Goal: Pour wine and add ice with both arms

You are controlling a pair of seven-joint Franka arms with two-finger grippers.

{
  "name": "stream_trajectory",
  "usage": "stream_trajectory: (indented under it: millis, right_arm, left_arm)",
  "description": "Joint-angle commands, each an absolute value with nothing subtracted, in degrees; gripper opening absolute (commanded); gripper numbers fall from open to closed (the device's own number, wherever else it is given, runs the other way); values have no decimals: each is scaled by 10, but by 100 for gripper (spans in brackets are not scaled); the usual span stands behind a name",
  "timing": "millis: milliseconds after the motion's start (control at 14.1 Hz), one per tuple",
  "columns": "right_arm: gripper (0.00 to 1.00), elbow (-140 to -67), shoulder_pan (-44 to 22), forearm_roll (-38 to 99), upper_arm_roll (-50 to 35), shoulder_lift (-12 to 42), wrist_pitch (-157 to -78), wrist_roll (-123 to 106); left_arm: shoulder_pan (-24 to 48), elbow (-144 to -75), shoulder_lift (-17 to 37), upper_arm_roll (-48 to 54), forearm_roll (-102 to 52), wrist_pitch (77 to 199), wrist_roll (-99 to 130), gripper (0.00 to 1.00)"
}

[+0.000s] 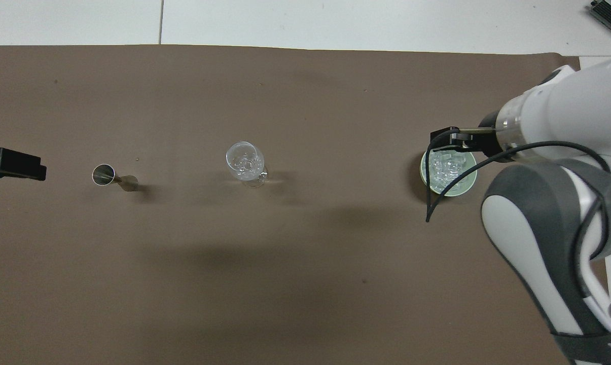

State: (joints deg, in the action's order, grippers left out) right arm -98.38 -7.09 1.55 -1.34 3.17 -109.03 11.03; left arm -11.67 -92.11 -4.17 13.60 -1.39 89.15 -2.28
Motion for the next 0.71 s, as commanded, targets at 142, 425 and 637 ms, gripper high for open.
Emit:
stream_trajectory:
  millis: [142,425,637]
  right_arm:
    - [100,-934,-66,-10,29,18,-1005,64]
    - [100,-852,-49,-47,19,20,-882,63]
    - [100,-819,-8,-47,-22,22,-835,63]
  left_arm:
    - [-105,-911,-35,134,-8,894,-25,100]
    - [-38,-911,-34,77,-4,895,-25,100]
    - [-23,-911,-34,63,-2,896,-25,100]
